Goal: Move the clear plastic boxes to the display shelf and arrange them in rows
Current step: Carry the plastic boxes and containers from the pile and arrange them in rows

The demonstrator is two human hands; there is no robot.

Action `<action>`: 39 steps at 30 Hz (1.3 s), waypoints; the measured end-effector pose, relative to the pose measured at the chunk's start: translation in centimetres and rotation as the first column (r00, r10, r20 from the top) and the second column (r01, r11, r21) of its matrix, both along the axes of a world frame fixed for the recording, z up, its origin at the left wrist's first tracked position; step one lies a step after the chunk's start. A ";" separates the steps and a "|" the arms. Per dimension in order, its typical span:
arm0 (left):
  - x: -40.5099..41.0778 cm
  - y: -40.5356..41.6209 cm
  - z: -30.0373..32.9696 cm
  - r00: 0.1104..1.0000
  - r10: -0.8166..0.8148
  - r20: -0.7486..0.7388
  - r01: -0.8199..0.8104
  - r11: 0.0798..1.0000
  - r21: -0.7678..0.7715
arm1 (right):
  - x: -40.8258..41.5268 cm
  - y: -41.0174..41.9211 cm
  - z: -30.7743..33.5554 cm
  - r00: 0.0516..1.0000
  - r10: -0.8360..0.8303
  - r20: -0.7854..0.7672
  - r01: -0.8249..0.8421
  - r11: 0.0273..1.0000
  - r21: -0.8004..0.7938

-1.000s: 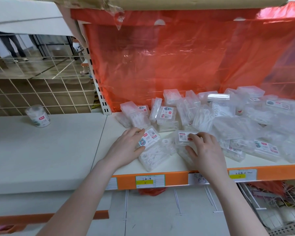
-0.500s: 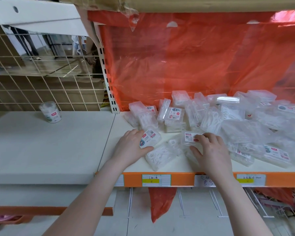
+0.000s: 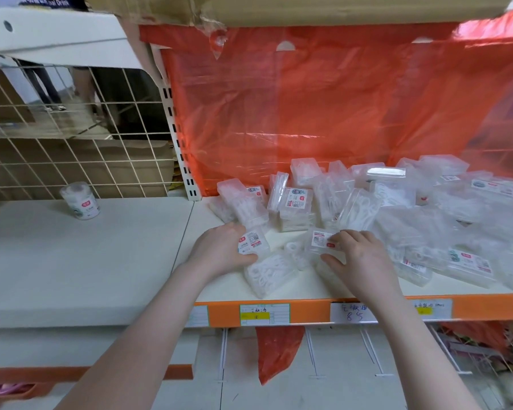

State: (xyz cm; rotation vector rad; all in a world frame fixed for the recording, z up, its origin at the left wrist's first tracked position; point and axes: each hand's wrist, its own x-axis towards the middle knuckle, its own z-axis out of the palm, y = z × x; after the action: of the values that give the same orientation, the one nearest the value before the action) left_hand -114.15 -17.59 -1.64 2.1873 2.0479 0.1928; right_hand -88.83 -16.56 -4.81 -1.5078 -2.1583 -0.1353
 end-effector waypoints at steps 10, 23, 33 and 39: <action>0.5 -0.4 0.6 0.999 -0.016 0.035 0.019 0.996 -0.091 | -0.2 0.5 1.2 0.991 -0.015 0.131 0.025 0.997 -0.073; 0.2 -0.6 0.5 0.999 0.000 0.042 0.011 0.967 -0.254 | 1.0 -0.6 2.5 0.998 0.016 0.054 -0.004 0.977 -0.214; -0.1 -1.5 0.9 0.998 0.020 -0.060 -0.036 0.961 -0.274 | 1.1 -0.7 2.6 0.998 0.051 0.023 -0.043 0.959 -0.281; 1.0 -1.7 -0.1 0.994 0.097 -0.044 -0.103 0.977 -0.188 | 1.1 -0.6 2.4 0.998 0.055 0.010 -0.050 0.961 -0.273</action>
State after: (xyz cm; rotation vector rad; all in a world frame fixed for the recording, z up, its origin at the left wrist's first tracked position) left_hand -113.20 -19.27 -1.72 1.9908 2.1003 -0.0295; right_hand -87.69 -17.17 -2.46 -1.5988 -2.3024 0.1757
